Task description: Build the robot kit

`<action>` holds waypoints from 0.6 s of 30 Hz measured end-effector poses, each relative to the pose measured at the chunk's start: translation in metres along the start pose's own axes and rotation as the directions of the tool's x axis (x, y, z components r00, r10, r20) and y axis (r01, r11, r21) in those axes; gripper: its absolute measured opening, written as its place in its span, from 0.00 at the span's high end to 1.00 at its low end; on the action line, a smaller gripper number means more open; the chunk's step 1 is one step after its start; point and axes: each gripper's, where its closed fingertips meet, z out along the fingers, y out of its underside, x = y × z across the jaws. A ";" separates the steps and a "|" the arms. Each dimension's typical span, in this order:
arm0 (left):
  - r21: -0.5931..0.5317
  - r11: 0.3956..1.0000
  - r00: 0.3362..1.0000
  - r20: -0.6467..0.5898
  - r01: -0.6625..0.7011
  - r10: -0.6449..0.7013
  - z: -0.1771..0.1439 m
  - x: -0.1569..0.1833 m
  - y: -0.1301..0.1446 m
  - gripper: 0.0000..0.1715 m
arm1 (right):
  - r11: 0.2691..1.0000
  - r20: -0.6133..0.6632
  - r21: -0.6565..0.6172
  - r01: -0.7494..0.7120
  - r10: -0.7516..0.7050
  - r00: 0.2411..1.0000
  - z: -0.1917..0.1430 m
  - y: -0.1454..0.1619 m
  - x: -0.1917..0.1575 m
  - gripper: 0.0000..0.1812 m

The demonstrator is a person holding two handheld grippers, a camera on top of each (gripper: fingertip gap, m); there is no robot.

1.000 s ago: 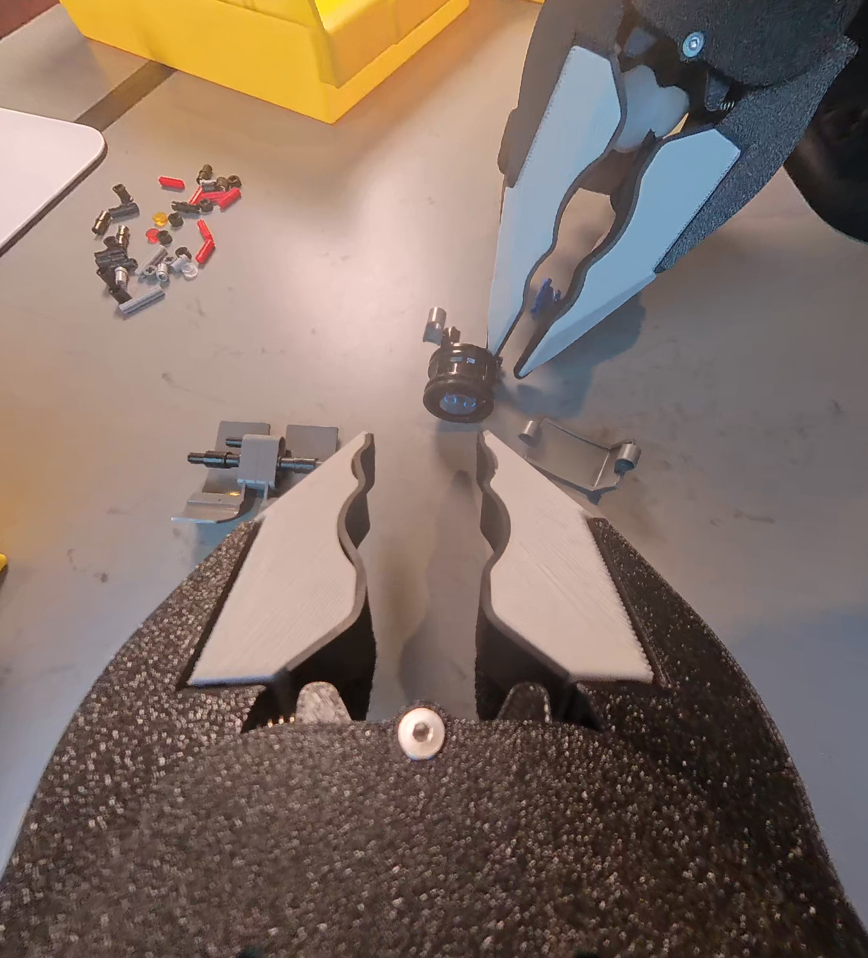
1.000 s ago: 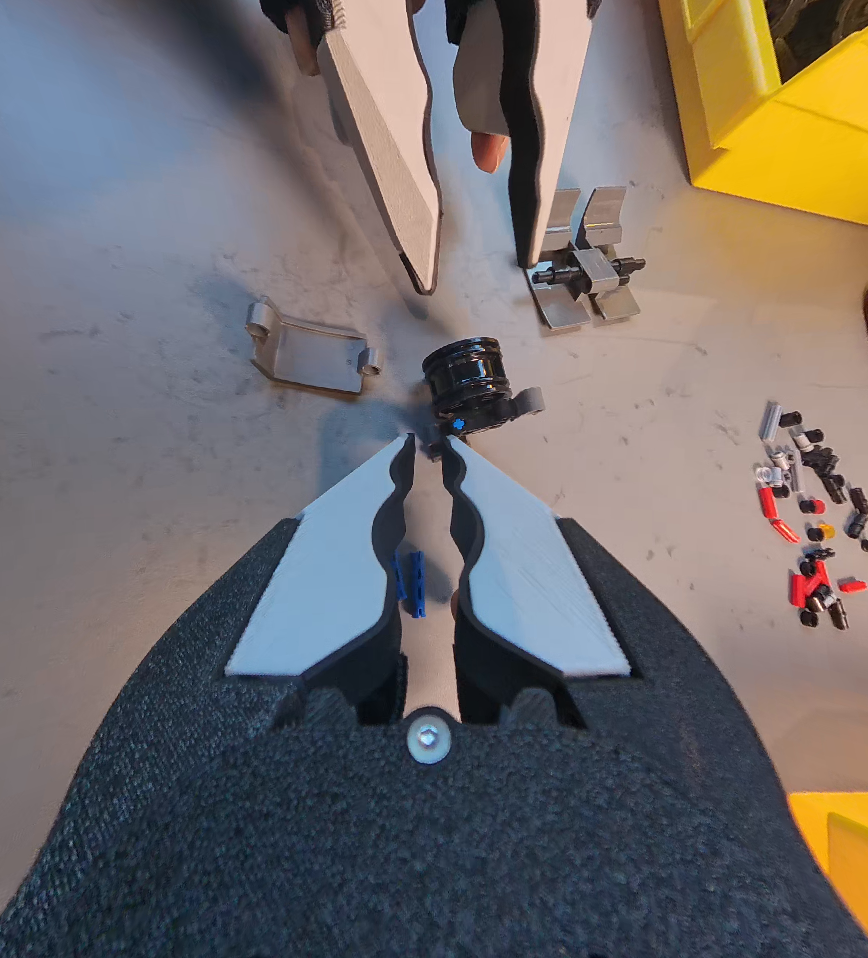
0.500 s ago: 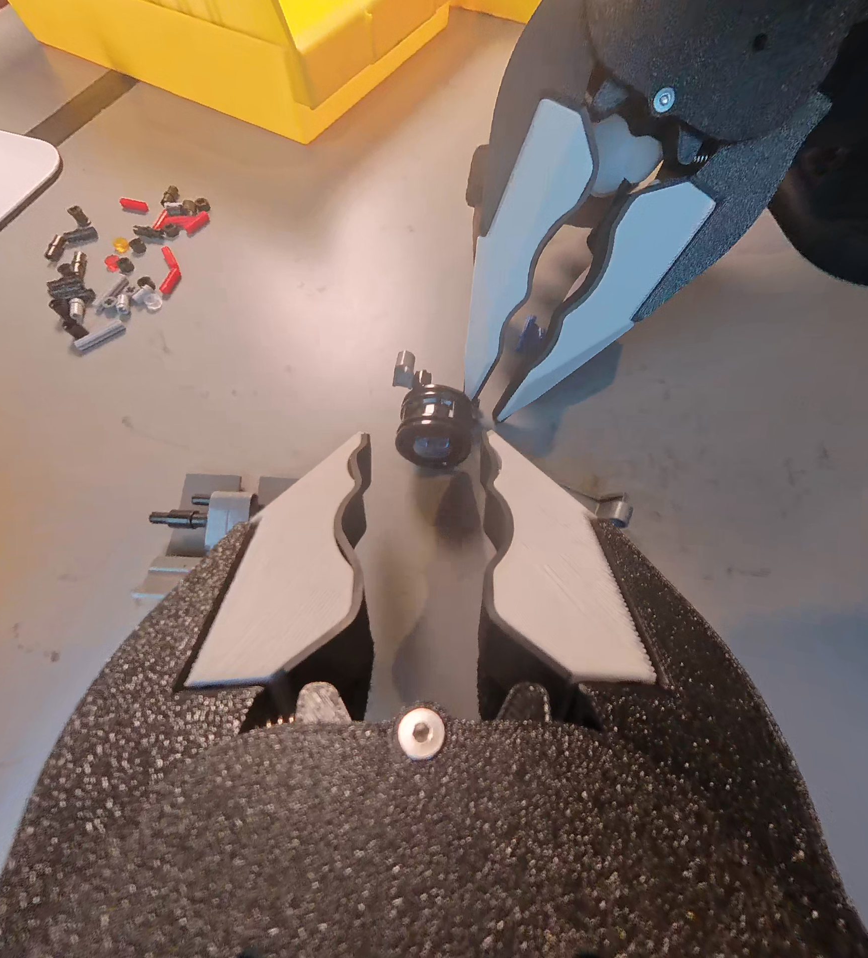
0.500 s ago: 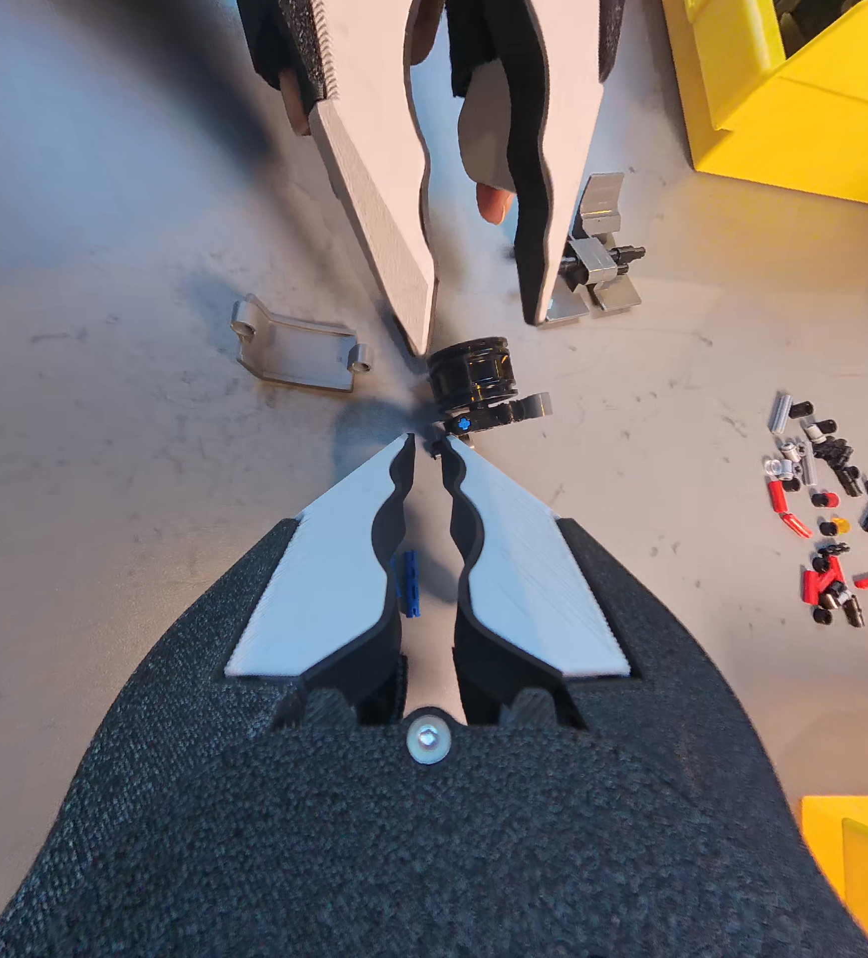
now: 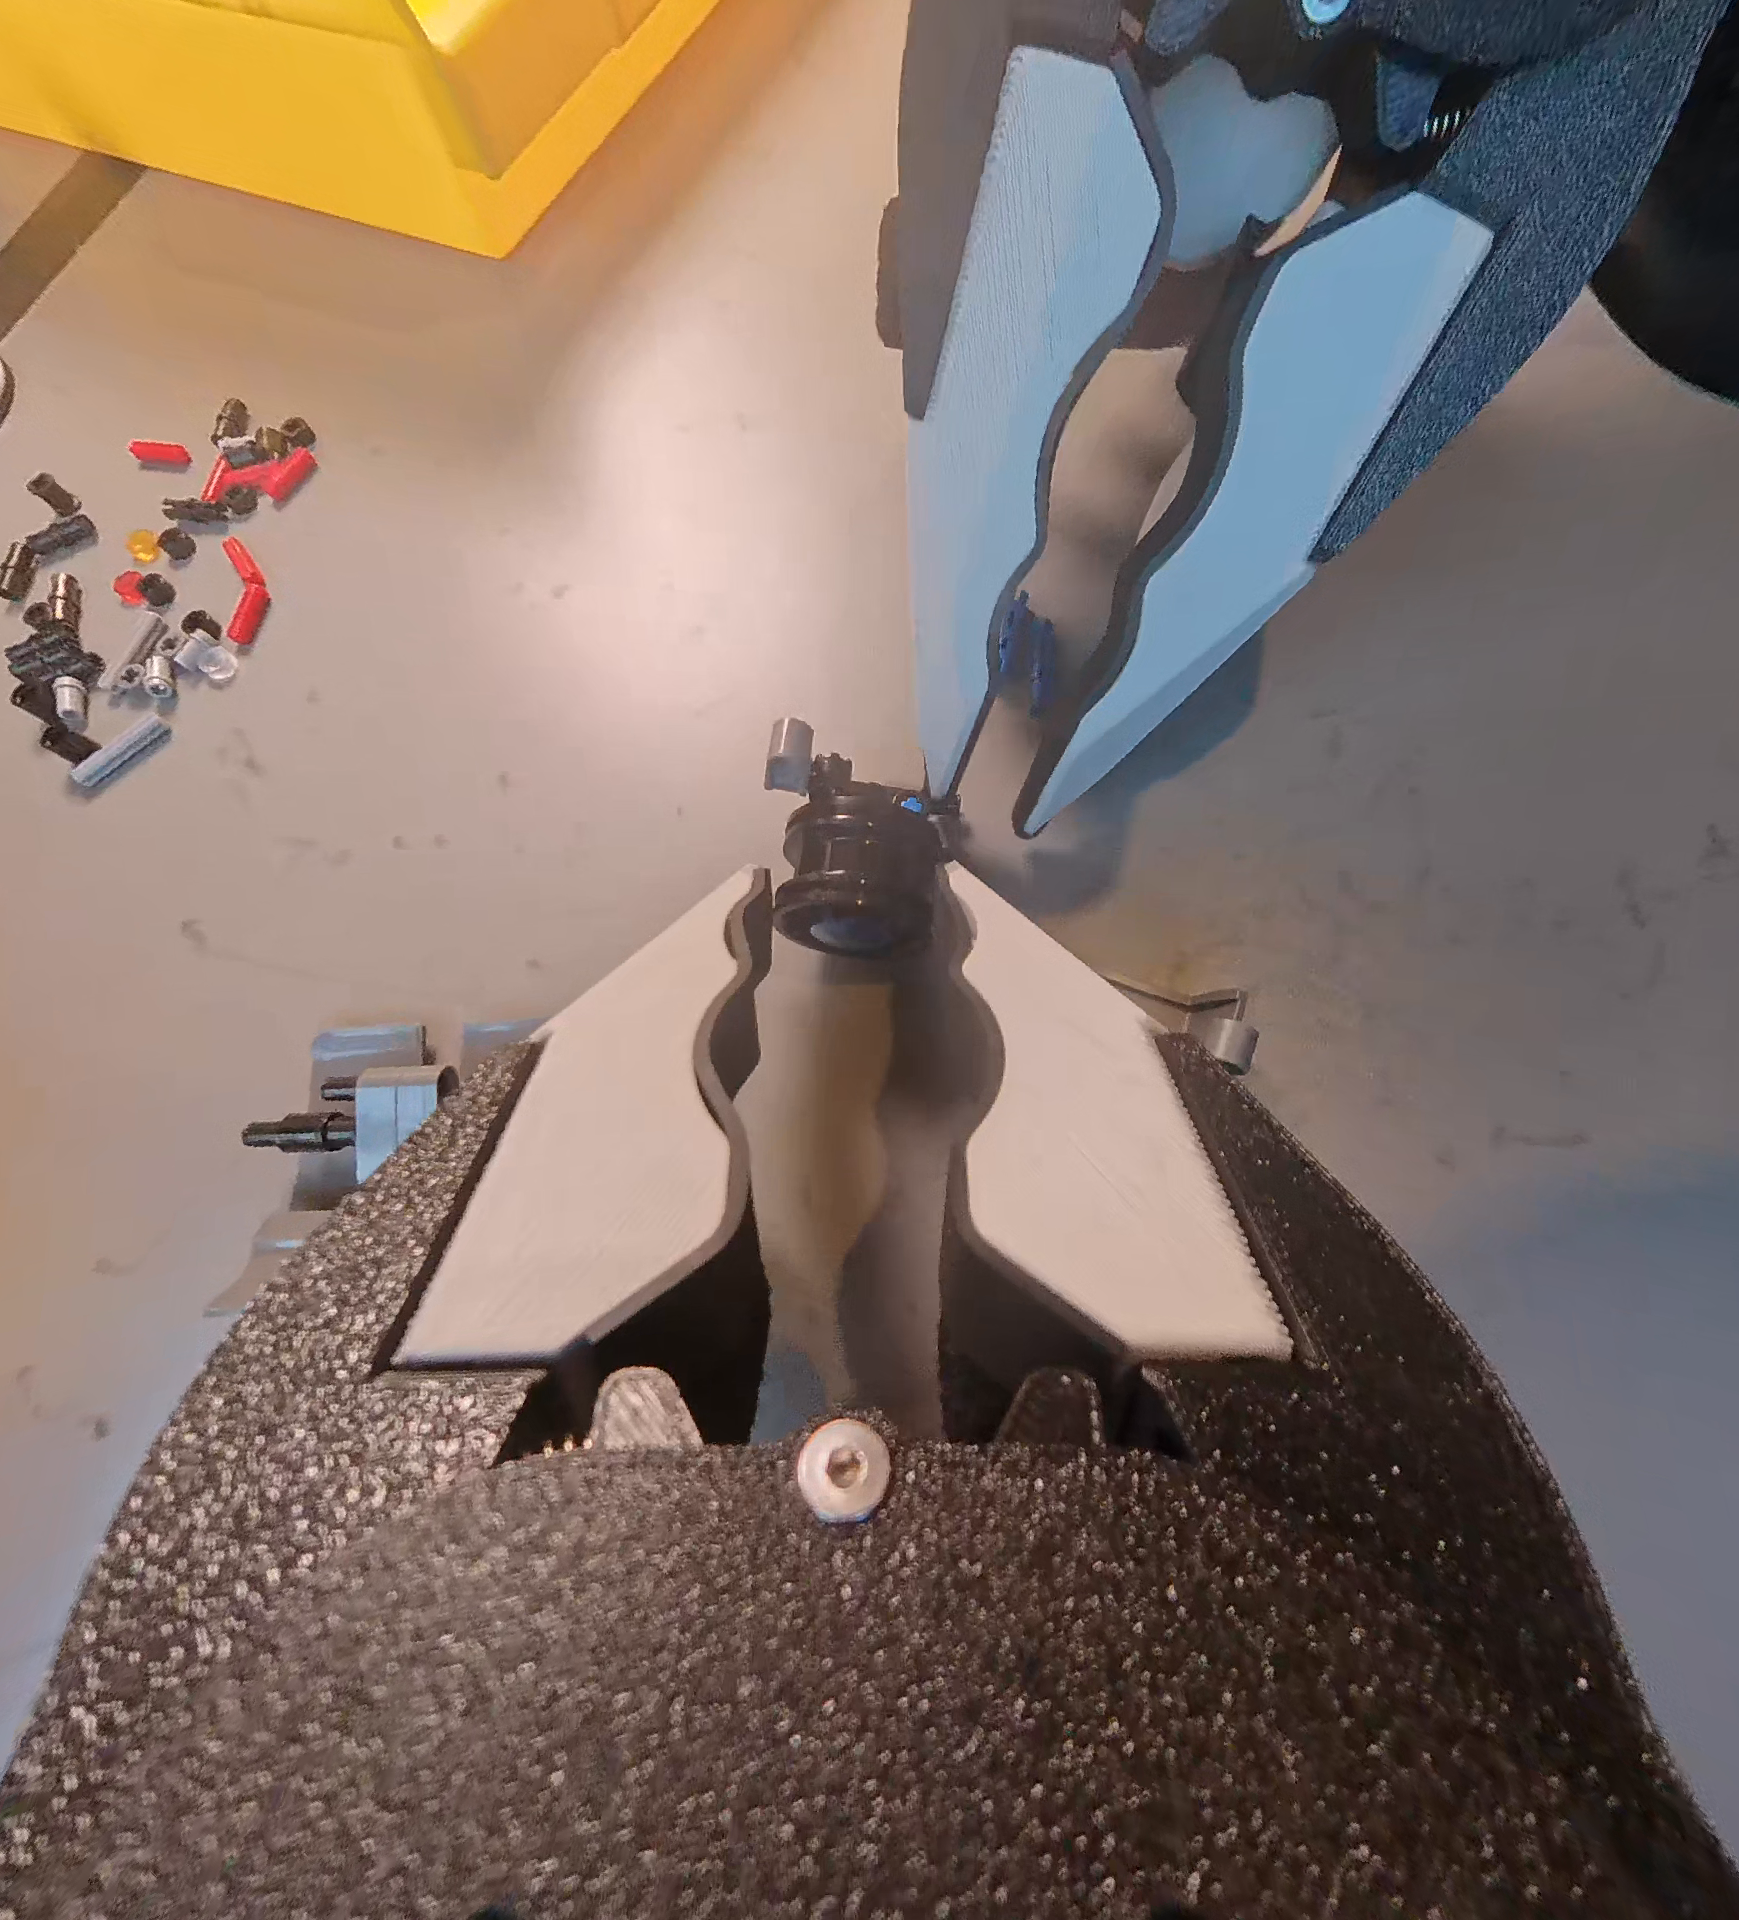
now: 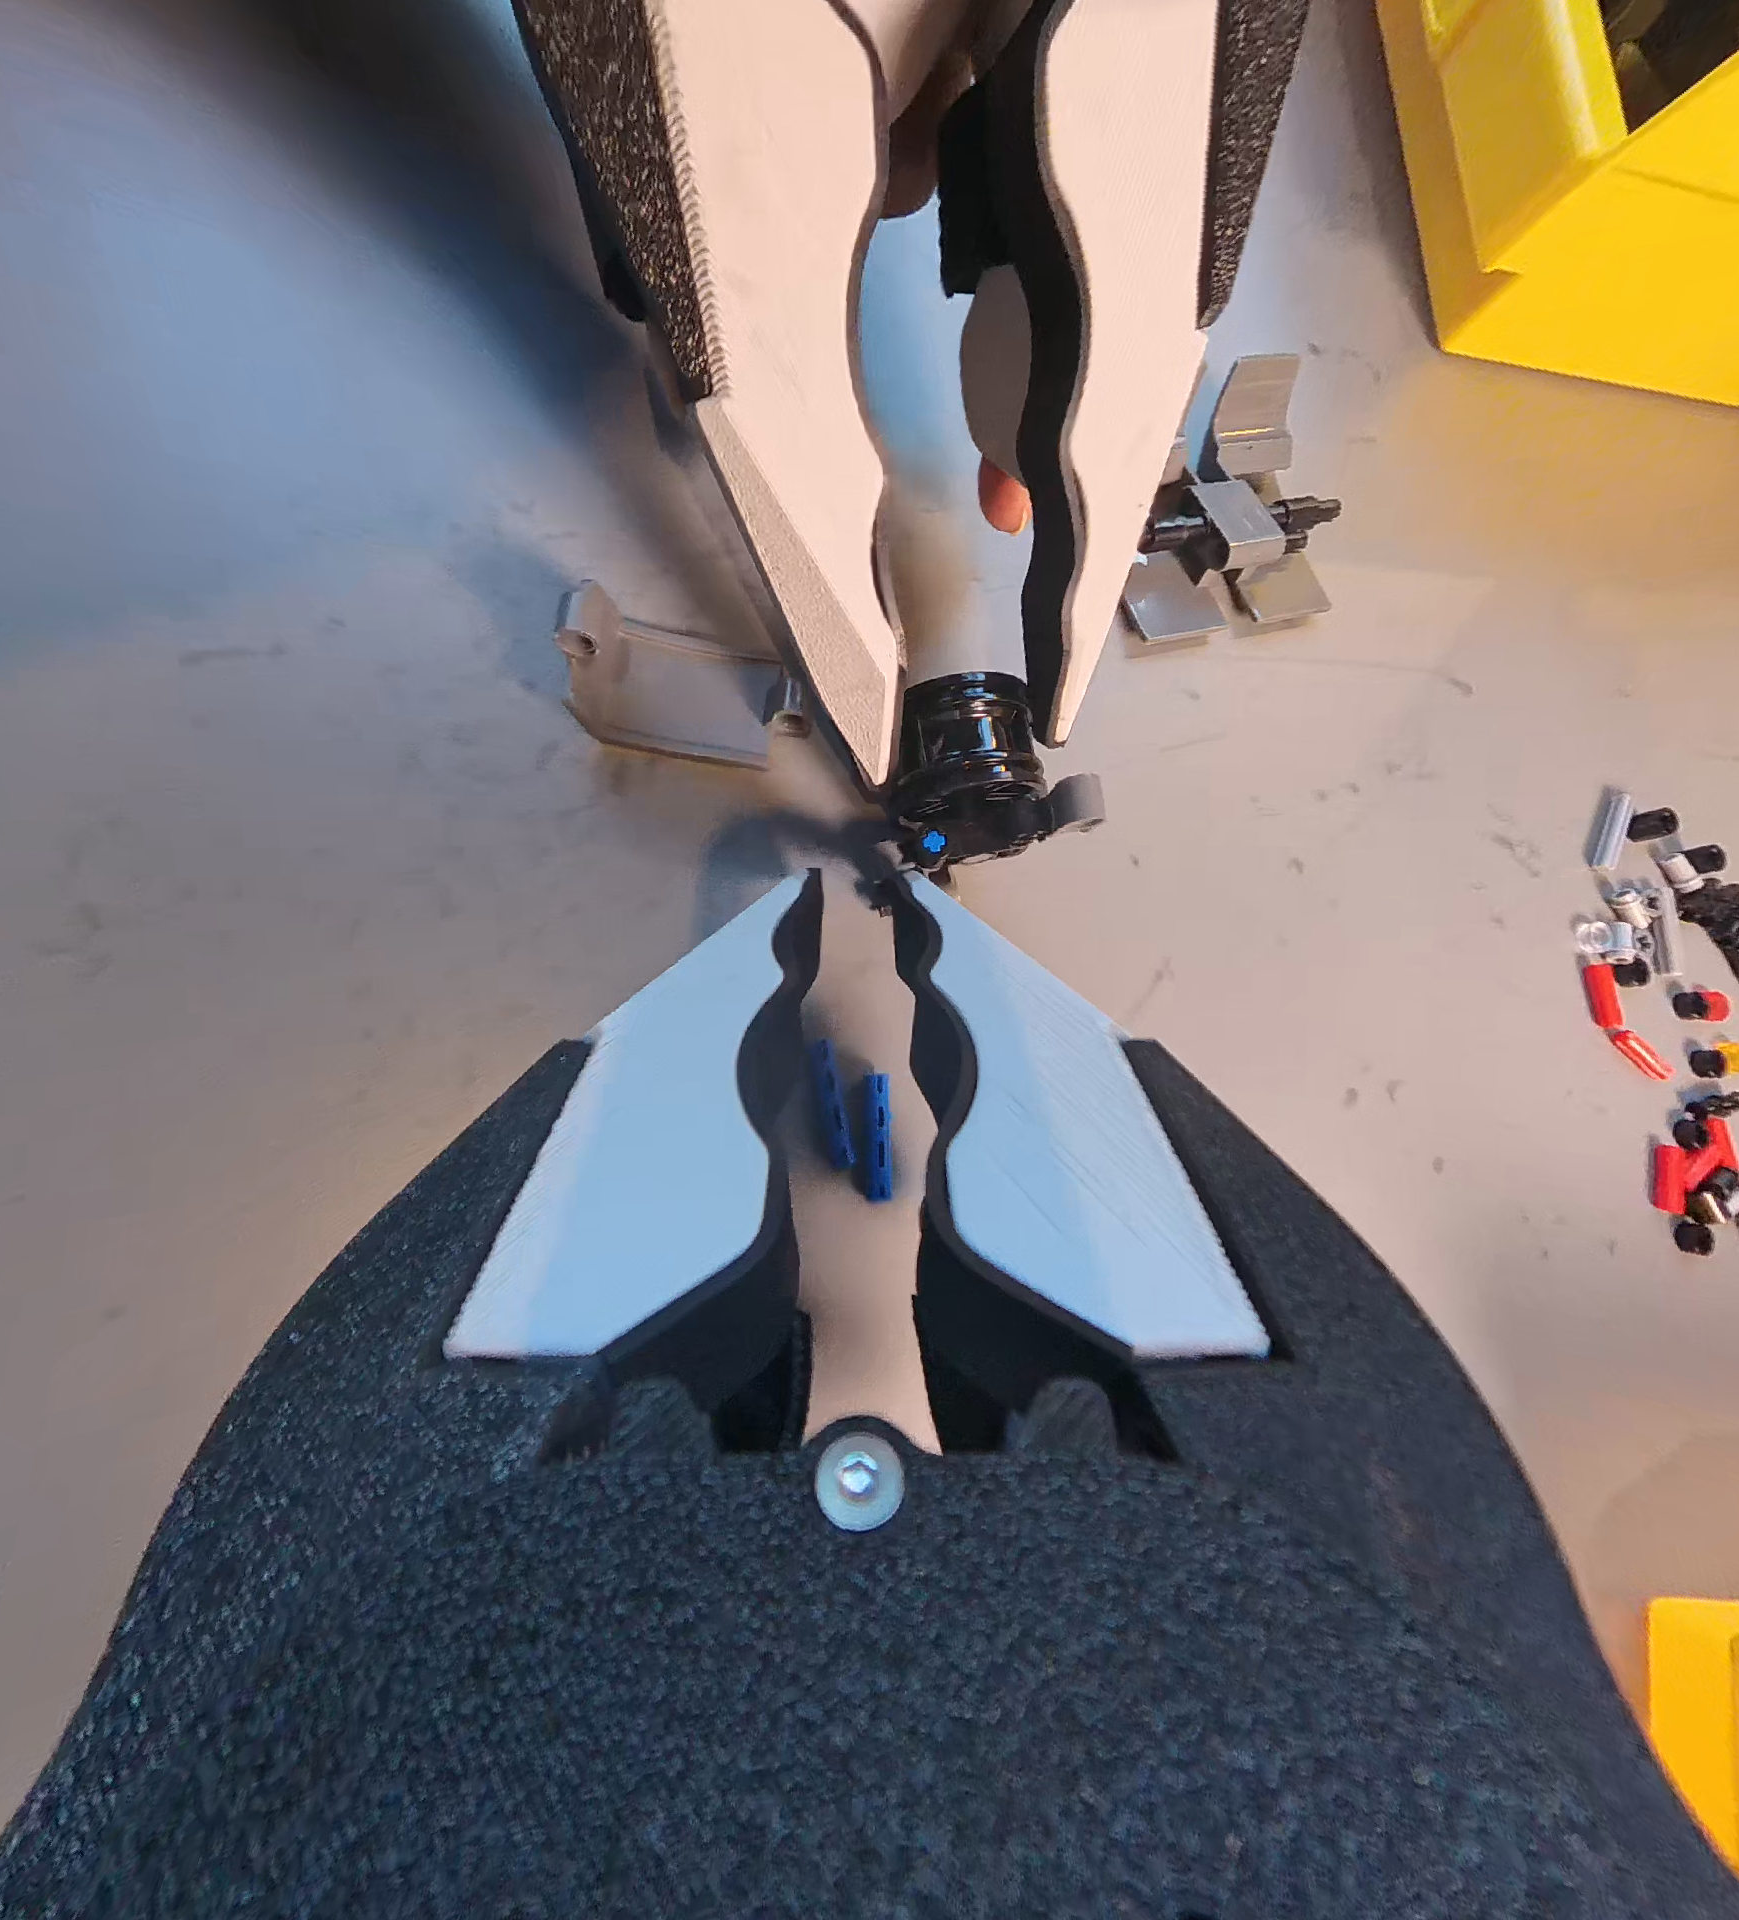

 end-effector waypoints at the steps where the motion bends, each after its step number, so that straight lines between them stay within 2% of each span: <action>1: -0.002 1.000 1.000 0.003 -0.007 0.007 0.000 0.000 0.000 0.82 | 1.000 0.010 0.015 -0.011 0.011 1.000 -0.004 -0.002 0.000 0.92; 4: -0.004 1.000 1.000 0.006 -0.018 0.018 0.000 0.001 0.000 0.82 | 0.991 0.047 0.101 -0.083 0.078 0.996 -0.019 -0.013 0.003 0.92; 7: -0.002 1.000 1.000 0.005 -0.024 0.024 -0.001 0.001 0.001 0.82 | 0.981 -0.019 0.149 -0.127 0.131 0.991 -0.024 -0.015 0.024 0.91; 12: -0.005 0.999 0.999 0.010 -0.034 0.034 -0.001 0.002 0.001 0.82 | 0.989 -0.041 0.111 -0.097 0.102 0.994 -0.007 -0.011 0.028 0.84; 18: -0.013 0.999 0.999 0.015 -0.043 0.044 -0.001 0.001 0.004 0.82 | 0.992 0.000 0.086 -0.092 0.092 0.996 -0.006 -0.007 0.025 0.84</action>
